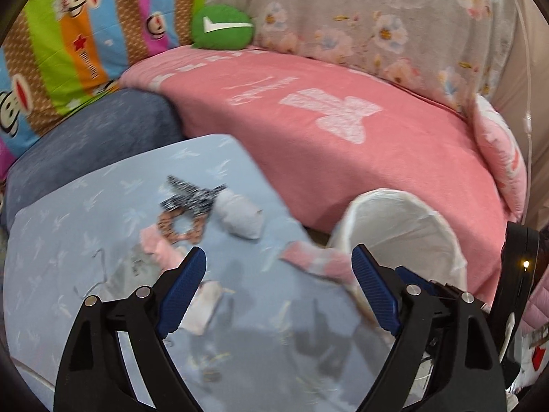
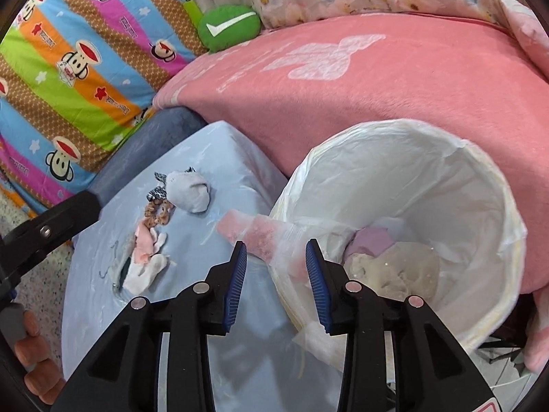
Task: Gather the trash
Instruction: 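Push the pink strip hanging on the bin rim inside with the right tool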
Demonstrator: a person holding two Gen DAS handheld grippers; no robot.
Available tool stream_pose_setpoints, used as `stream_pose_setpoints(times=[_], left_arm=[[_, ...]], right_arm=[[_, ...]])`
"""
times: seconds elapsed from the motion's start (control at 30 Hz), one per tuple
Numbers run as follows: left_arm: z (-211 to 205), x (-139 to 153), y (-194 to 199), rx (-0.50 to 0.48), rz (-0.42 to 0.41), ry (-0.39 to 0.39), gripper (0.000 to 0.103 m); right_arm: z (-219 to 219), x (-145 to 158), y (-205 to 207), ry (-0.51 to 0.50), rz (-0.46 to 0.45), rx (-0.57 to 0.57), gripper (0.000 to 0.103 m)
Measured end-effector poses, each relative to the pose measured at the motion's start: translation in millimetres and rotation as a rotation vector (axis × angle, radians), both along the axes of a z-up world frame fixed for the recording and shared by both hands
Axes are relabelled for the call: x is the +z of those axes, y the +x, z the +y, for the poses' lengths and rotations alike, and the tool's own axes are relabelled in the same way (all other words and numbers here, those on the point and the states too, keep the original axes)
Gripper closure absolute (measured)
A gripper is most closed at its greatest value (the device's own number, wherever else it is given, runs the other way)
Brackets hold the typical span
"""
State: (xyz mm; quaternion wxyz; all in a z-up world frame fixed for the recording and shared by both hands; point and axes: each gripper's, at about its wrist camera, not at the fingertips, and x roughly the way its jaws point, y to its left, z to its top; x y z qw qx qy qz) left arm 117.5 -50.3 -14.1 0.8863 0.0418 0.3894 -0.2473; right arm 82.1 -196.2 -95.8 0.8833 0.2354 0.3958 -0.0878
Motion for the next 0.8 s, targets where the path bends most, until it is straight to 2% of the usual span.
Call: stream_pose_setpoints(times=[0.2, 0.27, 0.33, 0.43, 0.5, 0.7, 0.8], left_arm=[[20, -15, 11, 0.06, 0.014, 0.015, 0.02], [22, -20, 13, 0.068, 0.021, 0.017, 0.02], [24, -24, 15, 0.073, 0.033, 0.016, 0.02], [26, -27, 17, 0.073, 0.039, 0.015, 0.02], [26, -28, 17, 0.072, 0.044, 0.011, 0.02], [27, -31, 15, 0.072, 0.057, 0.005, 0.02], [26, -32, 12, 0.068, 0.061, 0.005, 0.02]], right_arm=[[-3, -26, 24, 0.022, 0.058, -0.001, 0.067], [-6, -33, 25, 0.039, 0.064, 0.001, 0.071], [-4, -34, 27, 0.054, 0.057, 0.013, 0.085], [5, -30, 28, 0.015, 0.057, 0.028, 0.096], [9, -25, 26, -0.011, 0.054, 0.028, 0.099], [-3, -2, 5, -0.021, 0.004, -0.03, 0.099], [-17, 13, -7, -0.061, -0.008, -0.09, 0.099]])
